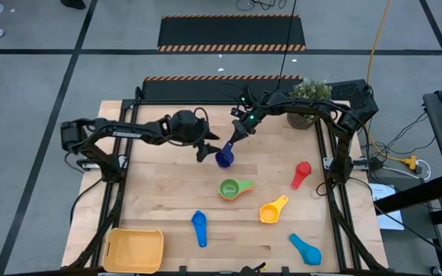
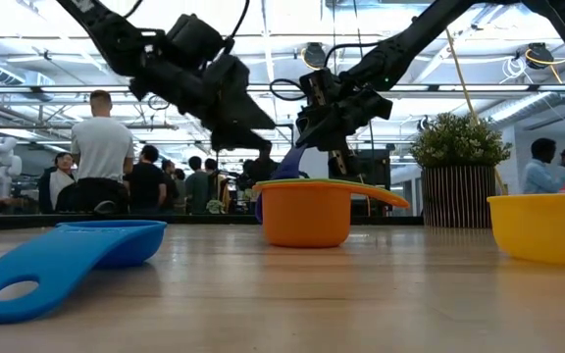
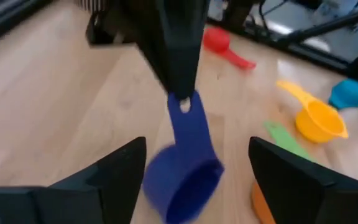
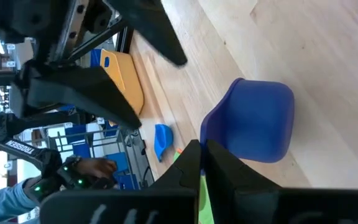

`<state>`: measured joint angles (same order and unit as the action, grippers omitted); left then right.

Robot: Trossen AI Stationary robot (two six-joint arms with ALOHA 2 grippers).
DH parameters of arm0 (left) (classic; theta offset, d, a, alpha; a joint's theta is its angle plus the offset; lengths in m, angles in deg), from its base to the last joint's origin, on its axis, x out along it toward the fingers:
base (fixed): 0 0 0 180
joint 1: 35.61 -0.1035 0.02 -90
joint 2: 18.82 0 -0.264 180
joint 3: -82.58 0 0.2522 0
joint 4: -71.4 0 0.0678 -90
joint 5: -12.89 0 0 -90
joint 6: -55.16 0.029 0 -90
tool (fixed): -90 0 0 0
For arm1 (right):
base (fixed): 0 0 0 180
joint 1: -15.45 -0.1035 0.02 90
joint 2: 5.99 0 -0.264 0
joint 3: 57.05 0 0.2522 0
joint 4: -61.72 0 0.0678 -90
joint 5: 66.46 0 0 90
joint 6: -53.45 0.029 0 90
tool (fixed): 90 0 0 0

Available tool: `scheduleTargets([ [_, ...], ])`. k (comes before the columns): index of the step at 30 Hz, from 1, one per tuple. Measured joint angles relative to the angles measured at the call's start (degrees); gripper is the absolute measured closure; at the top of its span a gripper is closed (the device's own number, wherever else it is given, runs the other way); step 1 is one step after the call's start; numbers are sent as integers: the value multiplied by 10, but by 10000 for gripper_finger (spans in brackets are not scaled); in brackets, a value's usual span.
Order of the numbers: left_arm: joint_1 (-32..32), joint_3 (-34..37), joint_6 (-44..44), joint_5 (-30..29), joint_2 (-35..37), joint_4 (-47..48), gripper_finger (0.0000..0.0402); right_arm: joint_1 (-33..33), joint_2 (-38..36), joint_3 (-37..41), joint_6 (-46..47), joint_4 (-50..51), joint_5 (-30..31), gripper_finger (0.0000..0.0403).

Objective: Nest measuring cups in basket
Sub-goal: Stack the dark blue measuring cup on top of the green measuring cup

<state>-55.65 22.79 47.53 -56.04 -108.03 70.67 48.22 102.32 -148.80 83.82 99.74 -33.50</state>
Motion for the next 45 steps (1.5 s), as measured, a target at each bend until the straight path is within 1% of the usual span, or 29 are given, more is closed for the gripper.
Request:
scheduleTargets([
  [3, -3, 1, -8, 23, -30, -9, 145, 0, 0, 0, -1, 1, 0, 403],
  [6, -1, 1, -27, 35, -52, -13, 152, 0, 0, 0, -2, 3, 0, 403],
  [10, 3, 1, -48, 35, -72, -37, 143, 0, 0, 0, -5, 5, 0, 403],
  [13, 6, 1, -60, 35, -76, -69, 135, 0, 0, 0, -10, 9, 0, 403],
  [16, 7, 1, -65, 37, -77, -83, 135, 0, 0, 0, -12, 11, 0, 403],
  [22, 6, 1, -79, 62, -77, -92, 165, 0, 0, 0, -18, 11, -1, 403],
  [25, 7, 1, -82, 65, -86, -101, 178, 0, 0, 0, -22, 12, -1, 403],
  [28, 8, 1, -98, 71, -105, -105, 182, 0, 0, 0, -25, 12, -1, 403],
  [32, 10, 1, -135, 90, -136, -145, 182, 0, 0, 0, -26, 15, -1, 403],
  [35, 13, 1, -156, 92, -147, -175, 189, 0, 0, 0, -26, 17, -2, 403],
  [37, 17, 1, -153, 92, -147, -189, 203, 0, 0, 0, -27, 17, -2, 403],
  [39, 20, 1, -137, 93, -147, -194, 226, 0, 0, 0, -29, 18, -2, 403],
  [45, 19, 1, -124, 92, -147, -193, 331, 1, -1, 0, -41, 18, -5, 403],
])
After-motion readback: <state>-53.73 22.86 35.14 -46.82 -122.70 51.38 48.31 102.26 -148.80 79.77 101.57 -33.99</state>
